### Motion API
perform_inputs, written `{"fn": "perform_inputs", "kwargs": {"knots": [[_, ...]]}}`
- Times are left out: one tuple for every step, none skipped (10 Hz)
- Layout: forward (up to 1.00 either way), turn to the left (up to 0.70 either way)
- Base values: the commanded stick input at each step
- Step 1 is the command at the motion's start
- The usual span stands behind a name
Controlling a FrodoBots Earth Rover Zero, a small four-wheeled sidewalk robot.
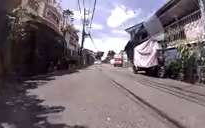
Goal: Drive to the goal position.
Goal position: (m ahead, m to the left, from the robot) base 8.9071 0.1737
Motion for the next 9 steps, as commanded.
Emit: {"fn": "perform_inputs", "kwargs": {"knots": [[0.70, -0.25], [0.70, -0.02], [0.70, 0.10], [0.70, 0.10], [0.70, 0.10], [0.70, -0.14], [0.70, -0.25], [0.70, -0.25], [0.70, -0.25]]}}
